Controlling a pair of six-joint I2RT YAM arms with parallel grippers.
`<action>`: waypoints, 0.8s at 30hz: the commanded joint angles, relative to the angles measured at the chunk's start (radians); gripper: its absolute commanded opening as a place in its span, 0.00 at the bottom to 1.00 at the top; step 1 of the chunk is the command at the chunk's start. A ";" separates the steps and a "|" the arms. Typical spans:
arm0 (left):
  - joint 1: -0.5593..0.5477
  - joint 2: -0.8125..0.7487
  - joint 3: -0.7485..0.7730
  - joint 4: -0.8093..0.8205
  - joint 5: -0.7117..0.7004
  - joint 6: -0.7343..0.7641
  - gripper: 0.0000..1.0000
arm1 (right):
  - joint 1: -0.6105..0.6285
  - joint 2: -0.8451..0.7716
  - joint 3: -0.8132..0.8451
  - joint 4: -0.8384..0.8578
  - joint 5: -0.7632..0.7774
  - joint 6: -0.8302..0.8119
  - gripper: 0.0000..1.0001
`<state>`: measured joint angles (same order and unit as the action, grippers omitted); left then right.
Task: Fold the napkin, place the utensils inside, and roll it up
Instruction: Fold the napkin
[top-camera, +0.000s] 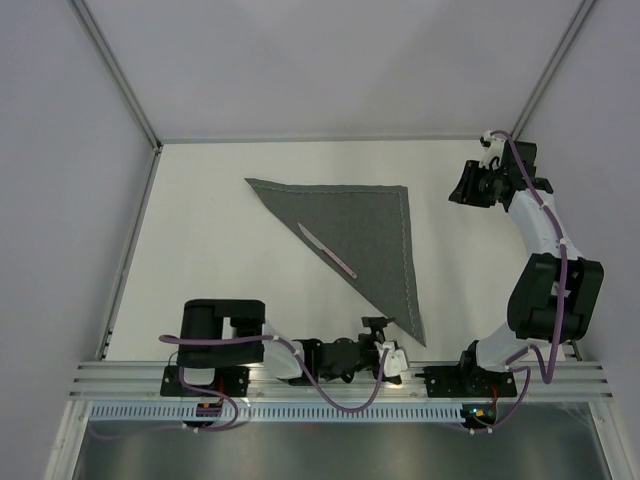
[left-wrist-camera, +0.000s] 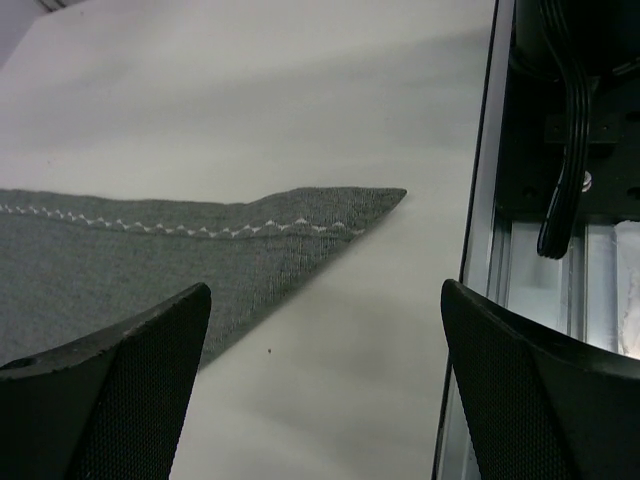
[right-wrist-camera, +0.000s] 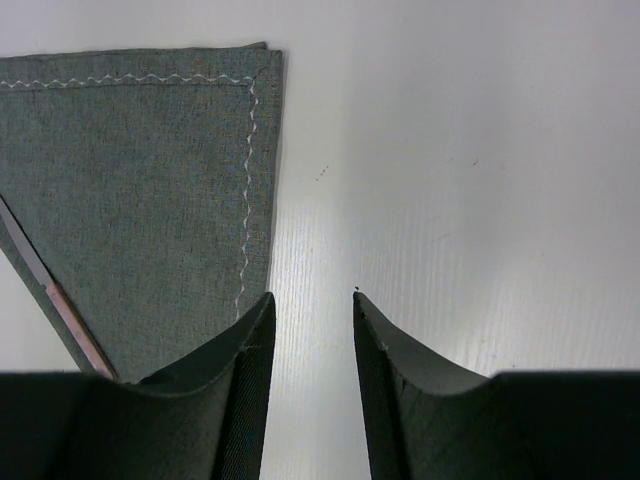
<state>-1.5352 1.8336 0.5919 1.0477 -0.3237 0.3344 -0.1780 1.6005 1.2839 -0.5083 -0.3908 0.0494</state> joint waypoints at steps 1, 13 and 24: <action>-0.013 0.053 0.071 0.176 0.040 0.135 1.00 | -0.008 -0.045 -0.012 0.025 -0.003 0.018 0.42; -0.017 0.165 0.164 0.057 0.078 0.210 0.90 | -0.008 -0.045 -0.023 0.037 -0.003 0.015 0.40; -0.022 0.256 0.213 0.052 0.020 0.298 0.82 | -0.008 -0.051 -0.031 0.043 -0.016 0.021 0.38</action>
<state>-1.5482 2.0617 0.7708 1.0710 -0.2886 0.5602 -0.1810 1.5860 1.2610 -0.4847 -0.3923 0.0525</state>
